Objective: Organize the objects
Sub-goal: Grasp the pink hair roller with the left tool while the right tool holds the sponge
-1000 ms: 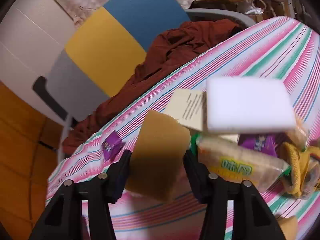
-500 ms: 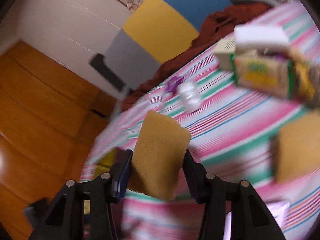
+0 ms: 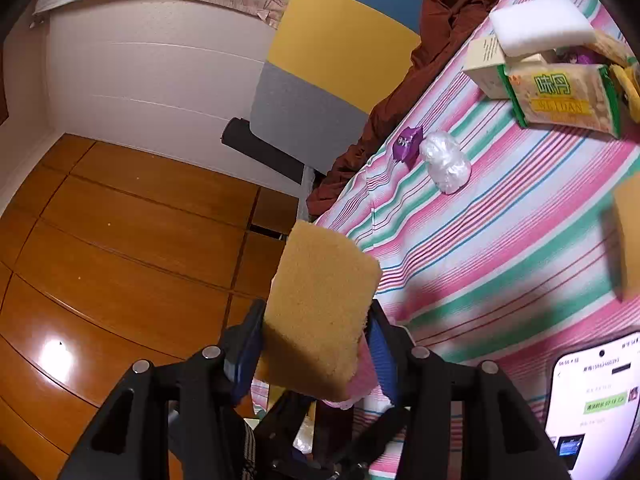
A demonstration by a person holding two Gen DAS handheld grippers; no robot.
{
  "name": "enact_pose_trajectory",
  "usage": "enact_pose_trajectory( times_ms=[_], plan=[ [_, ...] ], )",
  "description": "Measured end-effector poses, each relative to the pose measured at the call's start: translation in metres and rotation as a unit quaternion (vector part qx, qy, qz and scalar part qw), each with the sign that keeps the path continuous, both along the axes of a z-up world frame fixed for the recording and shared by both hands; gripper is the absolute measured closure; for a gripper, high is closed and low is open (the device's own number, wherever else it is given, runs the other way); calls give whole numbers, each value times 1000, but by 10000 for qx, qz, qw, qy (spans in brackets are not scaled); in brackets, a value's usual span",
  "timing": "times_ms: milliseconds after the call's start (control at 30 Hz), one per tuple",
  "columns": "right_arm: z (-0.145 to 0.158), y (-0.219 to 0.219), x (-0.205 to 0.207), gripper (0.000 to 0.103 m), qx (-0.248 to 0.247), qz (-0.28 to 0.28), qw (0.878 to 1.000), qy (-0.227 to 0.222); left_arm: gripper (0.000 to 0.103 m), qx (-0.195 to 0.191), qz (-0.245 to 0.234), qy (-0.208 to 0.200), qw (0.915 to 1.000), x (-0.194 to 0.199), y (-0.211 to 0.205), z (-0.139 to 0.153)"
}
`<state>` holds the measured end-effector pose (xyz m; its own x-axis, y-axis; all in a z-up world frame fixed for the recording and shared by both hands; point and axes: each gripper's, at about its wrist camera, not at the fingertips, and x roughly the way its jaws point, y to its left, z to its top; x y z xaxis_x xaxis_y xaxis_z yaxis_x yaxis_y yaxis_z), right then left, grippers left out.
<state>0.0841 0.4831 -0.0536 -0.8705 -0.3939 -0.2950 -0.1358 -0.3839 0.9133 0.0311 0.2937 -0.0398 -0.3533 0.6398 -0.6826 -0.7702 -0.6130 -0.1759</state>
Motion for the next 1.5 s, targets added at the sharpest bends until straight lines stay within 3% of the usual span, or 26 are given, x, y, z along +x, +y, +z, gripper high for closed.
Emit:
enact_pose_trajectory(
  times_ms=[67,167,200,267,367,467,767,1033,1267,1500],
  plan=[
    [-1,-1,-1,54,-15,21,10000,-21,0,34,-120,285,9995,3,2,4],
    [-3,-3,-2,54,-115,89,9999,10,5,-3,-127,332,9994,0,4,3],
    [-4,-5,-3,54,-143,105,9998,15,9,55,-113,258,9996,-2,3,3],
    [-5,-7,-4,54,-174,121,9998,11,34,171,-119,13,9998,-8,1,0],
    [-9,-8,-3,54,-225,86,9997,-41,34,145,-153,-198,9996,-15,0,-5],
    [-11,-7,1,54,-269,-6,9996,-2,35,-21,-246,-17,9997,-8,-2,-5],
    [-11,2,7,54,-44,-386,9992,-40,36,-61,-94,-508,9986,-6,-21,-17],
    [-6,-5,16,54,814,-642,9935,-468,36,304,125,-781,9964,-3,-51,-6],
    [-14,-25,16,54,1459,-646,9828,-933,36,396,258,-537,9974,4,-81,14],
    [-16,-62,10,54,1989,-415,9729,-1106,36,413,629,-564,9956,-7,-114,13]
  ],
)
